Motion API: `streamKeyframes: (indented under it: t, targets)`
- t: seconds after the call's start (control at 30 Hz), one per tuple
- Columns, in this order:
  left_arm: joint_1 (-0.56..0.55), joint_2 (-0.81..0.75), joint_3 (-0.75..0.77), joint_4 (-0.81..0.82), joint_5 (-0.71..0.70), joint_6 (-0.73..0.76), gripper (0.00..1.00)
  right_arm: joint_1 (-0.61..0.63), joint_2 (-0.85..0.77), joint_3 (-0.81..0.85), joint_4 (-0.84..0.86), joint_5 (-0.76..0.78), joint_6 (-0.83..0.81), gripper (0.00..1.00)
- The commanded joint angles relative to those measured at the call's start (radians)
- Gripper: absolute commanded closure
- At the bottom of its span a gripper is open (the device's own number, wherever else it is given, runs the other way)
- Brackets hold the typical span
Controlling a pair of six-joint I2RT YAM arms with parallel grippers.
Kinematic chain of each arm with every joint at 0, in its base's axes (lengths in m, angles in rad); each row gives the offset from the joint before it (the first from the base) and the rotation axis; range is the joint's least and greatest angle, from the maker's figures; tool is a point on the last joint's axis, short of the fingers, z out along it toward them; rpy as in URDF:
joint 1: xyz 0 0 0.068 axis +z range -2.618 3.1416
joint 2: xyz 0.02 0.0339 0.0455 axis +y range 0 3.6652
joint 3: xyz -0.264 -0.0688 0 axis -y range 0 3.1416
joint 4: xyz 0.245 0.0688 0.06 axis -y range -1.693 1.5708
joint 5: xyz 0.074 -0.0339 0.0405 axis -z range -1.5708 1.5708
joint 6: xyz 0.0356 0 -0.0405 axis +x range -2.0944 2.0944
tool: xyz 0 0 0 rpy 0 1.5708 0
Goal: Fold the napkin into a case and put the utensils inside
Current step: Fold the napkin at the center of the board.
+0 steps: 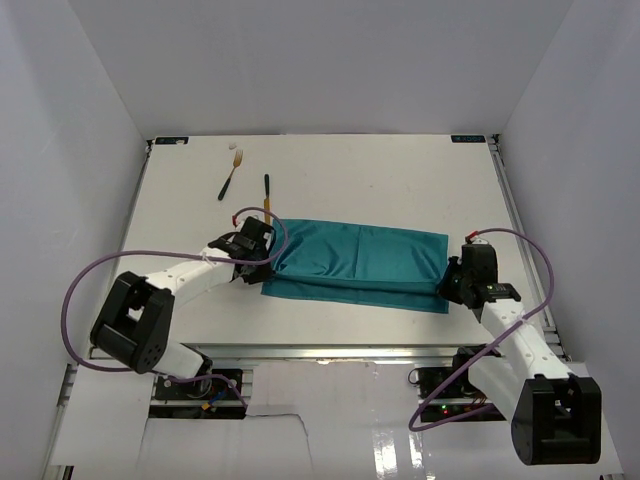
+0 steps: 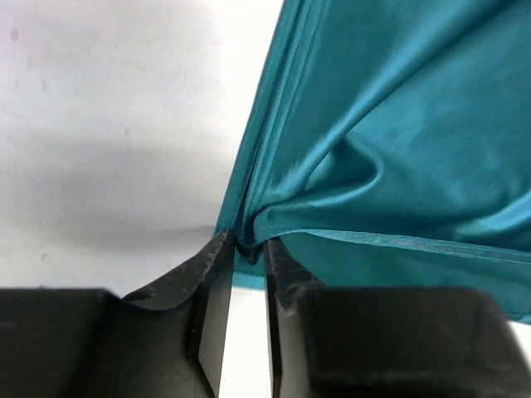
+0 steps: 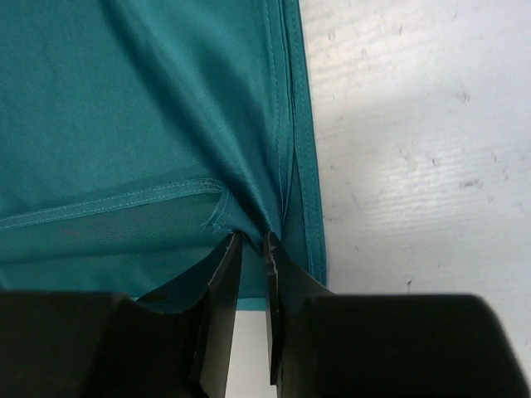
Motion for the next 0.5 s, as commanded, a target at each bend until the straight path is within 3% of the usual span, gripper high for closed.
streamKeyframes:
  t: [0.0, 0.07, 0.1, 0.13, 0.17, 0.27, 0.33, 0.47]
  targets:
    - [-0.005, -0.065, -0.039, -0.030, 0.036, -0.041, 0.67, 0.000, -0.042, -0.032, -0.078, -0.009, 0.107, 0.77]
    - [-0.005, -0.108, -0.058, -0.080, 0.043, -0.054, 0.49, 0.000, -0.106, -0.045, -0.136, -0.035, 0.170, 0.57]
    - [-0.005, -0.152, -0.058, -0.104, 0.034, -0.064, 0.16, 0.000, -0.132, -0.050, -0.138, -0.042, 0.190, 0.44]
    - [-0.007, -0.176, -0.055, -0.125, 0.026, -0.066, 0.08, 0.000, -0.152, -0.043, -0.174, -0.073, 0.211, 0.24]
    - [-0.007, -0.197, -0.043, -0.172, 0.017, -0.066, 0.02, 0.000, -0.192, -0.033, -0.200, -0.076, 0.228, 0.15]
    - [-0.007, -0.263, -0.012, -0.249, -0.017, -0.057, 0.02, 0.000, -0.264, 0.042, -0.329, -0.014, 0.229, 0.02]
    - [-0.007, -0.289, 0.013, -0.285, -0.016, -0.057, 0.02, 0.000, -0.294, 0.107, -0.377, 0.020, 0.198, 0.10]
    - [-0.008, -0.296, 0.034, -0.303, 0.001, -0.058, 0.02, 0.000, -0.340, 0.154, -0.319, 0.017, 0.150, 0.10]
